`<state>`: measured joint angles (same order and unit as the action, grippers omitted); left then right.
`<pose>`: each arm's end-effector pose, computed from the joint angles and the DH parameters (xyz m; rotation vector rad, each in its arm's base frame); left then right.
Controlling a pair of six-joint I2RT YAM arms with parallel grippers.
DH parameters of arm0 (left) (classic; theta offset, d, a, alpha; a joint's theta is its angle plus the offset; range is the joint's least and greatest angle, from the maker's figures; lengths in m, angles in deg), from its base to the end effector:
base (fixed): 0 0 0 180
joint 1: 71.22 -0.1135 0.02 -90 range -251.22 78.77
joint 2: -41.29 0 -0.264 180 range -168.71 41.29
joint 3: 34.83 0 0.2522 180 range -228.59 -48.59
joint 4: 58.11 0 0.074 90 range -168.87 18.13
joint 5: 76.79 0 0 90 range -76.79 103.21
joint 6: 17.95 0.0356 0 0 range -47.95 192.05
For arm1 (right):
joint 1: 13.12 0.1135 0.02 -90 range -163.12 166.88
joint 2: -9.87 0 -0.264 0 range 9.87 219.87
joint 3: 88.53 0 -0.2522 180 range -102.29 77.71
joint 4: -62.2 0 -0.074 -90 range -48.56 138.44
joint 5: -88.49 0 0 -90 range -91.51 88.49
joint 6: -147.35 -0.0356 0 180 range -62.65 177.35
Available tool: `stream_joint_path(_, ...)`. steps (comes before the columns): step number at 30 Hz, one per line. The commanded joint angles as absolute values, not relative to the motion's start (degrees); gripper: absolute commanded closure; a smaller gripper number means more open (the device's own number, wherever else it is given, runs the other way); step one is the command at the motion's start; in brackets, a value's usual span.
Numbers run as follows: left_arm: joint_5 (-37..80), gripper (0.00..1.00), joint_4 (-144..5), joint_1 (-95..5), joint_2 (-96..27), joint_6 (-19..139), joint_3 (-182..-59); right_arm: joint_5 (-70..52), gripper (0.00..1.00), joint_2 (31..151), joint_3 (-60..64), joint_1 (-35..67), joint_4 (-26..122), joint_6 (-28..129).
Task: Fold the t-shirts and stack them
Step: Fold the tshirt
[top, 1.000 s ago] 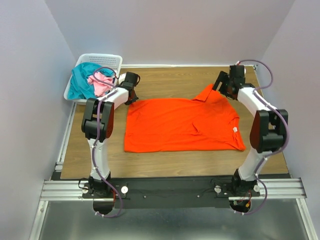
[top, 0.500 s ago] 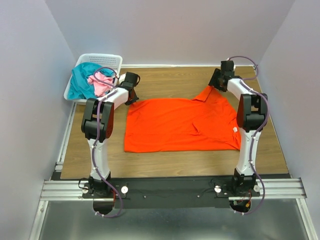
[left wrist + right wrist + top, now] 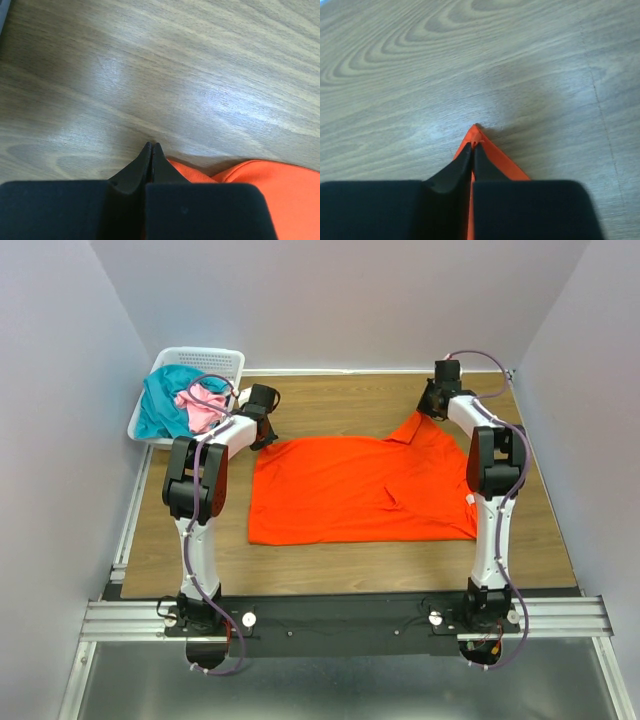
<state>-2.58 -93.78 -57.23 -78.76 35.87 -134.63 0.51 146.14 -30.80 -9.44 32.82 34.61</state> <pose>0.4385 -0.0993 0.1651 -0.5832 2.4240 -0.0108 0.5341 0.0331 0.1597 0.4041 2.2998 0.1898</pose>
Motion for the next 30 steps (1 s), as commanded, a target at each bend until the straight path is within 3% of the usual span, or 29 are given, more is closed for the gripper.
stream_joint_path(1,-1.7,1.0,-94.0,-57.0,-76.7,36.4,-134.7,1.7,0.99,144.1,-30.8,-8.2,32.6,35.1)
stream_joint_path(6,-1.8,1.0,-93.7,-56.9,-74.8,36.1,-133.4,4.5,0.99,138.3,-26.2,-7.8,32.6,34.1)
stream_joint_path(22,-3.3,1.0,-90.9,-55.4,-62.3,34.2,-121.7,12.6,0.99,104.6,6.8,-7.7,31.6,26.2)
stream_joint_path(30,-3.6,1.0,-89.2,-55.1,-55.0,32.2,-112.9,13.6,0.99,92.1,15.3,-7.7,26.6,25.5)
